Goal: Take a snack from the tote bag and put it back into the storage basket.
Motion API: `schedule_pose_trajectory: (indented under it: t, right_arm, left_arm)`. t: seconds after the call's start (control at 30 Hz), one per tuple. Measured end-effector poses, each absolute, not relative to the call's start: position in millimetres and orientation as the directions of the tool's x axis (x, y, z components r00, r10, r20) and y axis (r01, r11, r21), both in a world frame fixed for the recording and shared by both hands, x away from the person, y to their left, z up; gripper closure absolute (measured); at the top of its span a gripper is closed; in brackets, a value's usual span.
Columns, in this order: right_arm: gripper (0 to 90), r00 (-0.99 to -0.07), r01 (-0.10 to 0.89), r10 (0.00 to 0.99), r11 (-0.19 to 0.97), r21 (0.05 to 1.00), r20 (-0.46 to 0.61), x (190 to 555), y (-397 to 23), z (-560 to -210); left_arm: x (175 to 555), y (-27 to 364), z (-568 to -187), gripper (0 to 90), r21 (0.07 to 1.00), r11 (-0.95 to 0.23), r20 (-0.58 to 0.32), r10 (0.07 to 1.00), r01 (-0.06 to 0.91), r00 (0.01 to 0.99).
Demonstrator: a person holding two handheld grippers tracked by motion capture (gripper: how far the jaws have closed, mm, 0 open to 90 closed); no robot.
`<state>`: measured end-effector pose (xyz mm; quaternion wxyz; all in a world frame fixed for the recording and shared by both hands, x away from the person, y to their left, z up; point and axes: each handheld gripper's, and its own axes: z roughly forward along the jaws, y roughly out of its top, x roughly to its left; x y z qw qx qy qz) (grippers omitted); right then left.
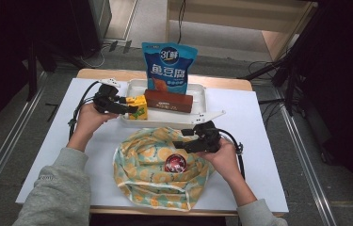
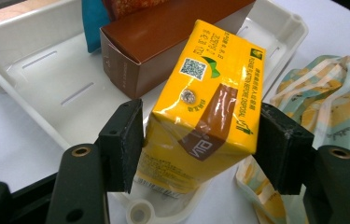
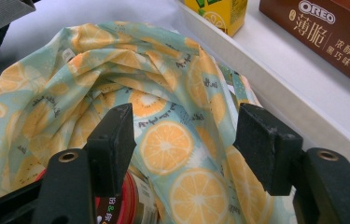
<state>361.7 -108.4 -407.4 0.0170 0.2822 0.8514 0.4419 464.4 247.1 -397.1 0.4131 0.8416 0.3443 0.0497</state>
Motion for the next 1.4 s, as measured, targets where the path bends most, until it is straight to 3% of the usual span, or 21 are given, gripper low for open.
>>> schedule_pose_trajectory:
  t: [0.63, 0.7, 0.93, 1.4]
  right_arm:
    - [37.8, -0.845, 0.46, 0.487, 0.452, 0.764, 0.221, 366.6, -103.9, -405.7]
    - [37.8, -0.848, 0.455, 0.484, 0.454, 0.766, 0.217, 367.0, -103.5, -405.8]
    - [37.9, -0.849, 0.453, 0.481, 0.45, 0.77, 0.218, 369.1, -102.3, -405.9]
    - [38.0, -0.849, 0.454, 0.482, 0.459, 0.764, 0.215, 369.2, -100.9, -407.2]
  left_arm:
    - [437.3, 267.6, -397.2, 39.7, 0.707, -0.403, -0.227, 0.648, 0.581, 0.727]
    - [434.3, 268.6, -397.2, 42.4, 0.711, -0.389, -0.235, 0.653, 0.585, 0.72]
    - [427.2, 270.7, -399.5, 71.3, 0.707, -0.358, -0.283, 0.647, 0.609, 0.708]
    - [427.5, 255.2, -404.5, 85.9, 0.693, -0.374, -0.309, 0.618, 0.616, 0.723]
